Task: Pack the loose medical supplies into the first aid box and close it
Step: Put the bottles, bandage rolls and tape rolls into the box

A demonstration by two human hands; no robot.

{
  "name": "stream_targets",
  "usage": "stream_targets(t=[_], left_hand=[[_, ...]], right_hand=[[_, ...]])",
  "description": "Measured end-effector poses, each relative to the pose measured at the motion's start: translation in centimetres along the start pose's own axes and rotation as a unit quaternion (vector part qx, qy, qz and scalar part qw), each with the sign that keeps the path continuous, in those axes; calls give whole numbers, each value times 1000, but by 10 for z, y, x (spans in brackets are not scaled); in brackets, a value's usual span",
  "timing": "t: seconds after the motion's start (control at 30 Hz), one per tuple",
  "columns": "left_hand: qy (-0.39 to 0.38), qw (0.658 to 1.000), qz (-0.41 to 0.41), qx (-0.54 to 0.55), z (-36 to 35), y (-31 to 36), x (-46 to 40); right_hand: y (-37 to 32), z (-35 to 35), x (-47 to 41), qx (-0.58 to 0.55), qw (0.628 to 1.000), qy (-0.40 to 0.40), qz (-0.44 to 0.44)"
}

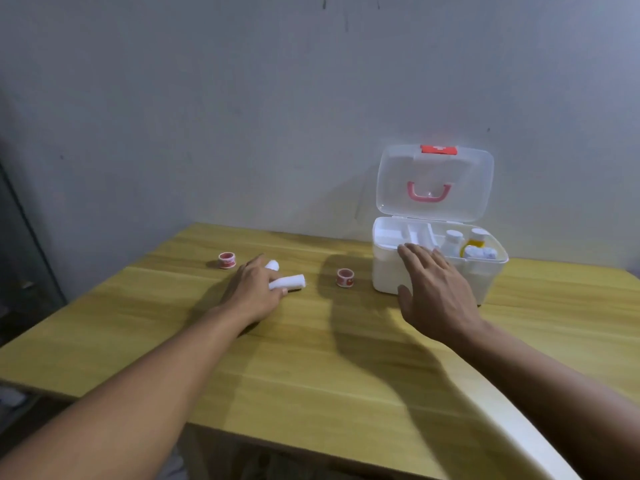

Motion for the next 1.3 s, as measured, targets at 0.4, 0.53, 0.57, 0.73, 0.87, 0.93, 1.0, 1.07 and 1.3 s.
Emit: stream_targets(t=[0.4, 0.53, 0.57, 0.73, 0.87, 0.93, 1.0, 1.07, 1.3], left_hand=[[64, 986, -38, 151, 16, 84, -29], [18, 970, -105, 217, 19, 148, -35], [-2, 969, -116, 218, 16, 160, -37], [-85, 978, -108, 157, -8, 186, -45], [-105, 982, -72, 141, -14, 196, -51], [-85, 982, -42, 166, -13, 204, -54], [-30, 984, 2, 178, -13, 214, -60], [18, 984, 47, 172, -18, 222, -66], [4, 984, 98, 151, -43, 244, -69]], right_hand=[[38, 2, 17, -50, 997, 55, 6], [49, 1, 25, -43, 998, 56, 0], [52, 1, 27, -43, 998, 56, 1], [56, 1, 32, -38, 998, 44, 13], [59, 3, 31, -44, 998, 36, 15], [60, 4, 31, -51, 998, 32, 14], [61, 4, 30, -60, 998, 32, 14], [61, 3, 30, -65, 997, 36, 15], [60, 6, 29, -63, 998, 25, 17]])
Point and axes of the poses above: each hand's wrist, its own x-axis away from the middle knuckle, its own z-axis out of the back of the hand, y = z × x, the point moved 3 cm from there along -x, towards the middle knuckle, and after that the axes turned 4 degrees about x, right-handed, at the moved point
